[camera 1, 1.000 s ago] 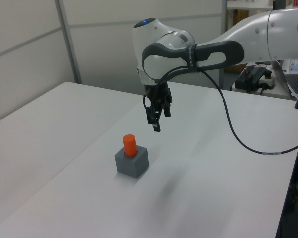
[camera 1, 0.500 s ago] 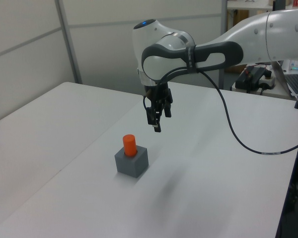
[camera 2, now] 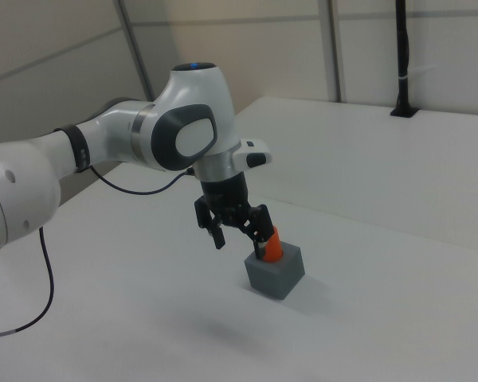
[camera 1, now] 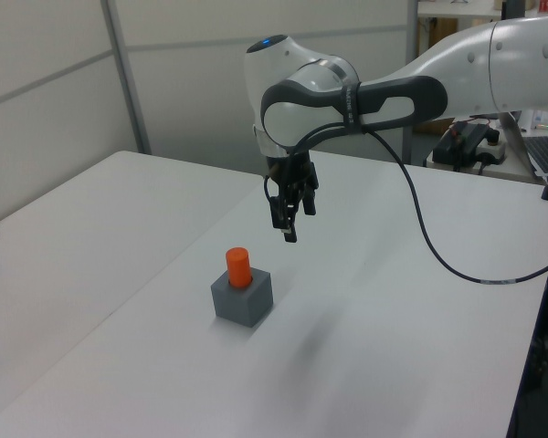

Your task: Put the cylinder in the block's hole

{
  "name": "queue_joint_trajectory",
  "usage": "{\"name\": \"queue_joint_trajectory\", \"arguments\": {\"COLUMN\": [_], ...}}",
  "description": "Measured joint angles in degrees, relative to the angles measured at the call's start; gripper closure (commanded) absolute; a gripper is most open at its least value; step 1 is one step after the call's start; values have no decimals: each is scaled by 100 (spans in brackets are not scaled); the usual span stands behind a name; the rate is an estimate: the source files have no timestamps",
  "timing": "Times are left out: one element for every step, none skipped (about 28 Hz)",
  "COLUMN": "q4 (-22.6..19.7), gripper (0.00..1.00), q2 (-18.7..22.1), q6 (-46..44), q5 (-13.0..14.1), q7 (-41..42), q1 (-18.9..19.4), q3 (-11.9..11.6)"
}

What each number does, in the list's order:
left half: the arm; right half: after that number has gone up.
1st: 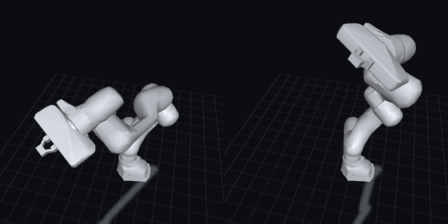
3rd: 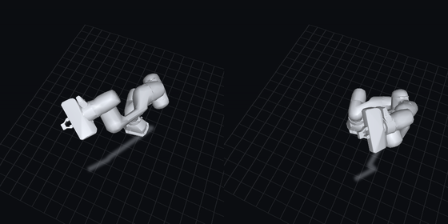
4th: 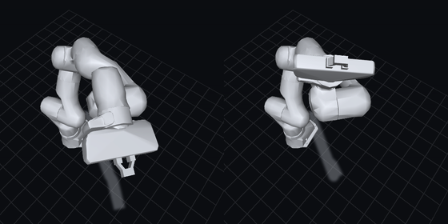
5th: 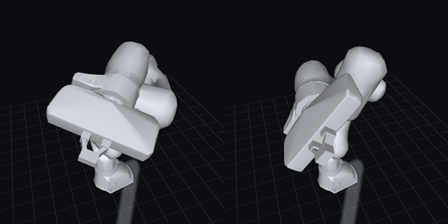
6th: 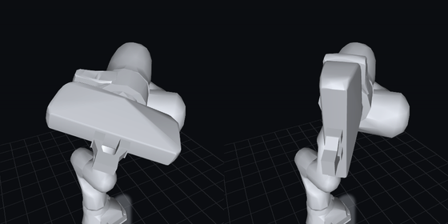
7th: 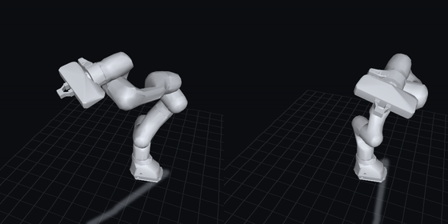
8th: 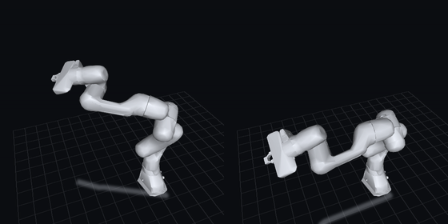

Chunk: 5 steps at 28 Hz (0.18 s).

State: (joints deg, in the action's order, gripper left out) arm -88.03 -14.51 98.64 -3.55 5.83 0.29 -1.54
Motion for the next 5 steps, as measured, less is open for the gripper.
{"name": "queue_joint_trajectory", "arguments": {"q4": [0, 0, 0, 0, 0], "gripper": [0, 0, 0, 0, 0], "q2": [0, 0, 0, 0, 0], "q6": [0, 0, 0, 0, 0], "q5": [0, 0, 0, 0, 0], "q7": [1, 1, 3, 3, 4], "q1": [0, 0, 0, 0, 0], "q3": [0, 0, 0, 0, 0]}}
